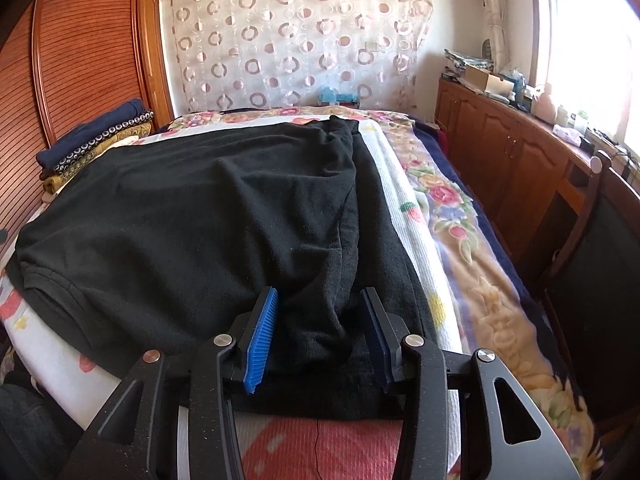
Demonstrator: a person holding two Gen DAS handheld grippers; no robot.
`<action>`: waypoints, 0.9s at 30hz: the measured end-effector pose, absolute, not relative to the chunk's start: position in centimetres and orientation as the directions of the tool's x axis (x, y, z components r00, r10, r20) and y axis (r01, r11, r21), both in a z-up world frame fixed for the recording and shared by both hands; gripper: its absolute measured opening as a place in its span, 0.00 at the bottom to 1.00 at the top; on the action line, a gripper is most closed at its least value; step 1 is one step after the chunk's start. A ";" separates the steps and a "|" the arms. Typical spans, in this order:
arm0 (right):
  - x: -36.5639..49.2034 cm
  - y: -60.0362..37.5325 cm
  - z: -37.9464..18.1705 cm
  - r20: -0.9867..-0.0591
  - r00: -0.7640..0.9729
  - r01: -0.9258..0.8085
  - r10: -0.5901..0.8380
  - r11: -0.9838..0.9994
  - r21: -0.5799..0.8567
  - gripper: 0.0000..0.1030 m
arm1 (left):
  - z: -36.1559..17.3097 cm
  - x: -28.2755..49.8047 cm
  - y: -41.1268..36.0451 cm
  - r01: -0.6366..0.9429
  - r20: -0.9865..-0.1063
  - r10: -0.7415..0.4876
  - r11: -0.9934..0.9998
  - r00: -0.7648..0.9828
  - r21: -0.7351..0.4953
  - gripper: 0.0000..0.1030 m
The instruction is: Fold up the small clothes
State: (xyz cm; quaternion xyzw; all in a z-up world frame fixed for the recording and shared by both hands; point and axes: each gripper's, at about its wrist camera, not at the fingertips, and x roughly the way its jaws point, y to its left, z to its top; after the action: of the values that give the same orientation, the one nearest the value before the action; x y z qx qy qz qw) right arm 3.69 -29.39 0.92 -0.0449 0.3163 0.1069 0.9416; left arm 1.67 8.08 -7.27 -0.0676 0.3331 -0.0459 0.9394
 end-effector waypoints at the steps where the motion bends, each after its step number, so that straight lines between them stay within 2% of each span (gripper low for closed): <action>1: 3.8 -29.4 0.9 -0.606 0.776 -0.231 0.175 0.973 -0.015 0.43 | -7.5 2.3 7.9 0.040 -0.632 -0.130 0.987 0.764 -0.154 0.72; 3: 3.8 -29.5 0.9 -0.608 0.773 -0.236 0.180 0.972 -0.012 0.46 | -8.1 3.6 7.8 0.020 -0.666 -0.106 0.991 0.739 -0.135 0.72; 5: 3.9 -29.3 0.9 -0.617 0.766 -0.243 0.184 0.970 -0.012 0.56 | -9.0 4.7 7.9 0.015 -0.700 -0.106 0.991 0.706 -0.136 0.72; 7: 3.9 -29.0 1.0 -0.624 0.759 -0.255 0.187 0.967 -0.020 0.61 | -9.7 5.1 8.0 0.008 -0.720 -0.098 0.992 0.687 -0.128 0.72; 11: 3.5 -28.3 1.1 -0.635 0.753 -0.263 0.174 0.964 -0.047 0.67 | -10.2 4.9 8.6 -0.021 -0.731 -0.075 0.992 0.678 -0.121 0.73; 27: 0.8 -25.1 4.2 -0.578 0.785 -0.328 0.222 0.941 -0.085 0.72 | -10.4 4.7 8.6 -0.027 -0.734 -0.041 0.996 0.678 -0.080 0.75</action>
State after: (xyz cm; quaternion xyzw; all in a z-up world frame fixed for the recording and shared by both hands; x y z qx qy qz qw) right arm 0.77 -25.11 4.19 -0.0907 0.2932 0.1461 0.9405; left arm 4.66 8.61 -10.45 -0.0421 0.4010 -0.0039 0.9151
